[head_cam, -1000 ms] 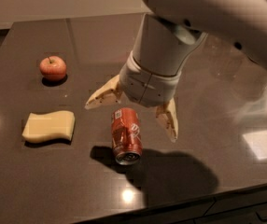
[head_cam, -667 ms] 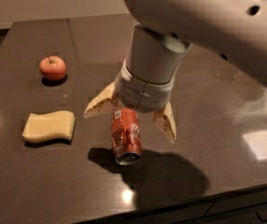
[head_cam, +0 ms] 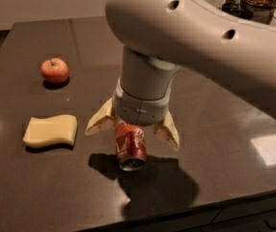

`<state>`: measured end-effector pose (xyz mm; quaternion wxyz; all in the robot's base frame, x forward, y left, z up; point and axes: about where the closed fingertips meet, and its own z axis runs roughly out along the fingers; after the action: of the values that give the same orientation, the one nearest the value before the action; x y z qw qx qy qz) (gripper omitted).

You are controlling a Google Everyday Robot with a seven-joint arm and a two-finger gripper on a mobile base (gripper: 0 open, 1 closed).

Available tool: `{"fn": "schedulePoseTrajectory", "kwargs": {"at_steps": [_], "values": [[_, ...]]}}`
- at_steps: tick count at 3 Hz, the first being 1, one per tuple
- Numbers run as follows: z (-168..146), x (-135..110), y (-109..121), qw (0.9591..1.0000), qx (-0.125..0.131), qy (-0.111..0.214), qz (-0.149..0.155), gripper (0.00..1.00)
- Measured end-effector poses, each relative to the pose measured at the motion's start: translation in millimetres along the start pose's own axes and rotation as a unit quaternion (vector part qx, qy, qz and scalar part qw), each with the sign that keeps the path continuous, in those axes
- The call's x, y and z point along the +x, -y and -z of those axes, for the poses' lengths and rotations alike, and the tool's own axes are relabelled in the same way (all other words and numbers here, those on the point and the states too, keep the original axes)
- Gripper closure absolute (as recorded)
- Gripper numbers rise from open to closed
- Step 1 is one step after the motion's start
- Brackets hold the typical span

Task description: Place coke can upright

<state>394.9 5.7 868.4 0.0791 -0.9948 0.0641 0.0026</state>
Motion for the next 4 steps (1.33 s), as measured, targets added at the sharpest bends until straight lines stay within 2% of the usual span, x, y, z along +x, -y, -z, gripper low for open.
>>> {"fn": "schedulePoseTrajectory", "kwargs": {"at_steps": [1,2,3,4], "values": [[-5.4,-2.3,-1.9,0.9999,-0.013,-0.001,0.005,0.20],[-7.3,-2.2,-4.5,0.9996,-0.029,-0.001,0.000,0.59],[-6.6,-1.5,-5.3,0.9994,-0.033,-0.002,-0.003,0.82],[2.7,2.9,-3.9,0.9985,-0.023,0.021,-0.044,1.00]]}}
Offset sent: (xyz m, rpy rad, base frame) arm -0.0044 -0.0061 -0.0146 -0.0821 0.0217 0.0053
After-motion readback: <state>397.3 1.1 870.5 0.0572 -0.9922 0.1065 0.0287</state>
